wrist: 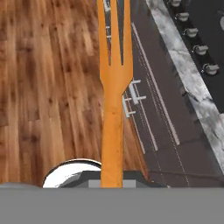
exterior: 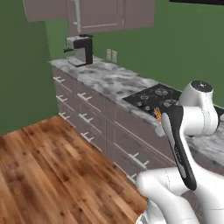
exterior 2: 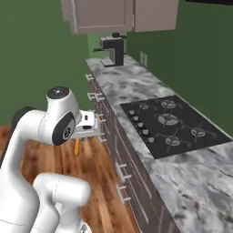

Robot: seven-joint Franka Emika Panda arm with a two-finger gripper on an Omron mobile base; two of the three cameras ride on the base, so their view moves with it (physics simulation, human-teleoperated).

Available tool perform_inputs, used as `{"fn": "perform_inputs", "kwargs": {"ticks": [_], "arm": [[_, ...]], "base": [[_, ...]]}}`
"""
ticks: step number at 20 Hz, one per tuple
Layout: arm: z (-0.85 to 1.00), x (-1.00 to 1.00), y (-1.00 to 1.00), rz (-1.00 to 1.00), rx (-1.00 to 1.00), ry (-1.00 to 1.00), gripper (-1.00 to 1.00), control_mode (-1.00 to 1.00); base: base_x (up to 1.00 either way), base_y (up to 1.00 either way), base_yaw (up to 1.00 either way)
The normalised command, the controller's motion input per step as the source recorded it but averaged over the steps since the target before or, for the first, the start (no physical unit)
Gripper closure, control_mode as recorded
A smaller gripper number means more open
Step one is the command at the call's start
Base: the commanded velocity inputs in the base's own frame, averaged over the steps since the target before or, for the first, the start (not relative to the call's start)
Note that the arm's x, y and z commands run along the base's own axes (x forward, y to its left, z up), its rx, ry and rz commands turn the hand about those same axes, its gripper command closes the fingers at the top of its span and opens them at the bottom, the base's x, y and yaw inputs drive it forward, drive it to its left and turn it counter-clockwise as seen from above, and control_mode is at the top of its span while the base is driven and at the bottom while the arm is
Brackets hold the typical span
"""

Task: Organize the utensils by type. Pick up the wooden spoons from the counter and place them in the open cabinet. Then pick up the metallic utensils from the counter and place them in the open drawer.

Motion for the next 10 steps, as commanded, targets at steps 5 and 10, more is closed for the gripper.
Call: {"fn": "perform_inputs", "kwargs": {"ticks": [5,10], "arm": [[0.00,0.00,0.00,0.00,0.00,0.00,1.00,1.00],[0.00,0.00,0.00,0.00,0.00,0.00,1.00,1.00]], "base": [[-0.27,-0.06,0.66],[-0.44,0.00,0.64]]}}
